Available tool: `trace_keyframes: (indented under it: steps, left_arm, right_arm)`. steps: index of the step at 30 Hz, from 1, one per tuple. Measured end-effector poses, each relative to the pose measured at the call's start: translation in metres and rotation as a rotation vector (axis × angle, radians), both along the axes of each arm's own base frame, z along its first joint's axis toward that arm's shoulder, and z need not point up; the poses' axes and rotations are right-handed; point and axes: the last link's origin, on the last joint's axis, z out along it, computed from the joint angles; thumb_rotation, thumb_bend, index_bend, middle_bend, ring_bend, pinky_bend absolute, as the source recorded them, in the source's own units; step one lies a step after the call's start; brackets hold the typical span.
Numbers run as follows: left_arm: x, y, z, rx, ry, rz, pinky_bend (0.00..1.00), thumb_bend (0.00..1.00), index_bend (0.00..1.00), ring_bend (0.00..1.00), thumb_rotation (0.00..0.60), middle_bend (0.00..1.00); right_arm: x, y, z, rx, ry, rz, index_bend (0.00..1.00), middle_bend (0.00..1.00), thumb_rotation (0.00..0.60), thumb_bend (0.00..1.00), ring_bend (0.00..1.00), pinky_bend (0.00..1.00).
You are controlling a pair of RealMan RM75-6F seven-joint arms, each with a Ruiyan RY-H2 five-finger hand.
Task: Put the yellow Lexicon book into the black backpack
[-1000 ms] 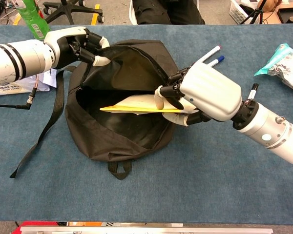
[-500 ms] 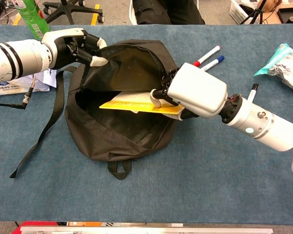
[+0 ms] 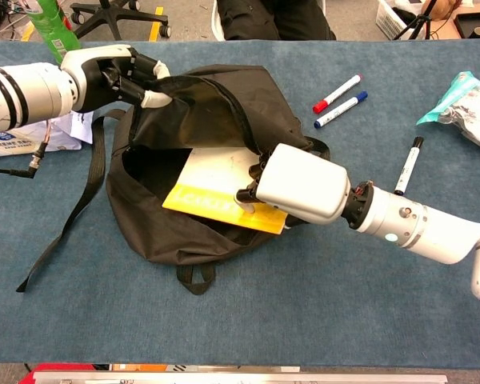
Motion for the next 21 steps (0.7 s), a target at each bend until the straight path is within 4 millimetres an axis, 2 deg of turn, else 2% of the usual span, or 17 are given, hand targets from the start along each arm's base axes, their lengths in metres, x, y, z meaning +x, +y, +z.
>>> trace_keyframes:
  steps: [8,16,21]
  left_arm:
    - [-0.002,-0.001,0.001,-0.005,0.000,-0.002,0.53,0.39,0.67,0.52,0.600,0.54]
    - [-0.003,-0.002,0.002,-0.004,-0.003,-0.003,0.53,0.39,0.66,0.52,0.600,0.54]
    - [-0.004,-0.002,0.004,-0.002,-0.004,-0.001,0.53,0.39,0.66,0.52,0.600,0.54]
  right_arm:
    - [-0.010,0.010,0.007,-0.005,0.041,0.021,0.92,0.82,0.600,0.29,0.65,0.70]
    - [-0.006,-0.016,0.010,-0.106,0.033,-0.050,0.92,0.82,0.600,0.29,0.65,0.70]
    - [0.004,-0.019,0.001,-0.099,-0.003,-0.071,0.92,0.82,0.600,0.28,0.65,0.70]
